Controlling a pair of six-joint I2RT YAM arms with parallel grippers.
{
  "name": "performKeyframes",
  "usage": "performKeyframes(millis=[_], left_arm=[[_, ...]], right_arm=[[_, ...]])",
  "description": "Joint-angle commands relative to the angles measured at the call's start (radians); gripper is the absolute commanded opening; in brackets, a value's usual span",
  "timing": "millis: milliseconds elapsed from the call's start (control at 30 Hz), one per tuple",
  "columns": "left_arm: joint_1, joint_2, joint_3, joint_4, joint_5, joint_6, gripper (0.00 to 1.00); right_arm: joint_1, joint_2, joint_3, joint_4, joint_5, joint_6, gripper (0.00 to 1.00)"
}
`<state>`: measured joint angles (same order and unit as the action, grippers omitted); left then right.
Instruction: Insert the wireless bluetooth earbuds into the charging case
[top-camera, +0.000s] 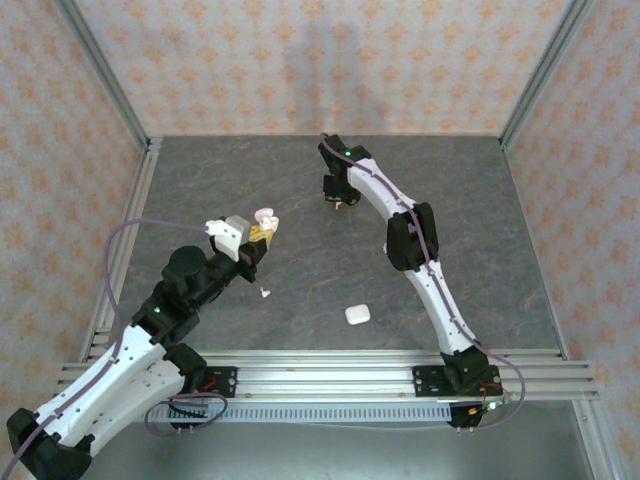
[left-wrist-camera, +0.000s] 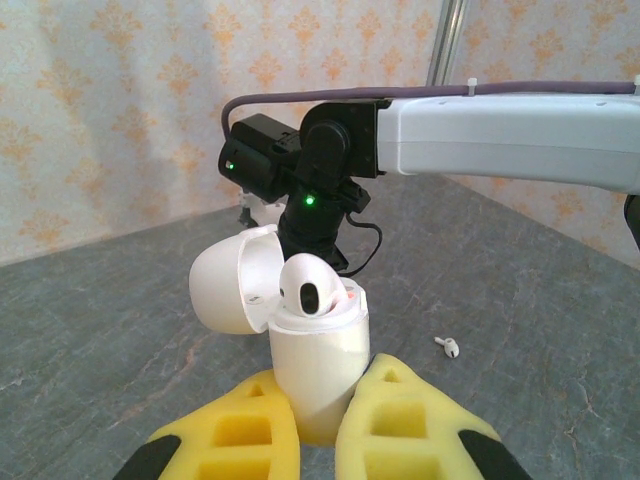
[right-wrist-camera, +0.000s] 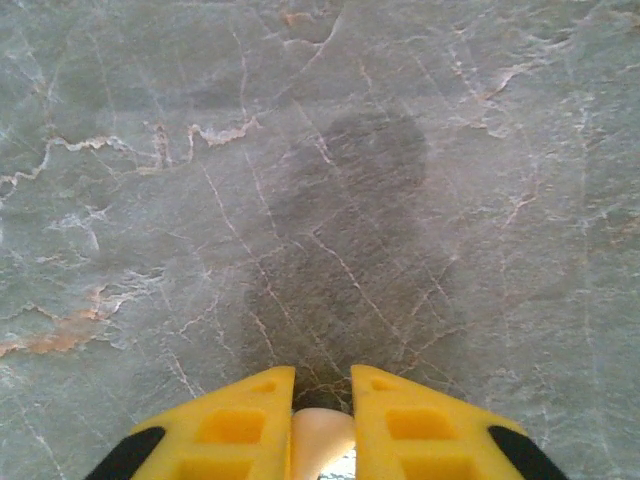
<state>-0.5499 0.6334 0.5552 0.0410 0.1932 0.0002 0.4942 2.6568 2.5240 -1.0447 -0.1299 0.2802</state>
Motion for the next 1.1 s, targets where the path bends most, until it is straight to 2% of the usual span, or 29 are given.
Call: performKeyframes(millis=[0,167,333,467,700,1067], left_arm=[[0.001,-0.018,0.008,-0.007,-0.016,-0.008,0.00],[0.001,-0.029,0.023,-0.041,-0.007,0.029,0.00],[0.001,-0.040,0.025,-0.044,0.034,0.047,0.00],[0.001,-0.035,0.014,-0.011,0.075,0.053,0.00],[0.000,-0.018,0.032,-0.003,0.081,0.057,0.00],[0.001,0.035,0.053,0.092,0.097,0.027,0.00]], right_arm=[[0.004,-0.007,0.009,-0.058,-0.020,-0.023,0.16],[0.004,-0.073,-0.057,-0.099,-0.040,-0.033,0.13],[0.004,-0.207,-0.244,-0.058,-0.063,-0.023,0.11],[0.011,-0.362,-0.439,0.048,-0.063,-0.001,0.11],[0.044,-0.647,-0.737,0.240,-0.028,0.060,0.11],[0.204,-1.043,-1.050,0.531,0.092,0.143,0.11]])
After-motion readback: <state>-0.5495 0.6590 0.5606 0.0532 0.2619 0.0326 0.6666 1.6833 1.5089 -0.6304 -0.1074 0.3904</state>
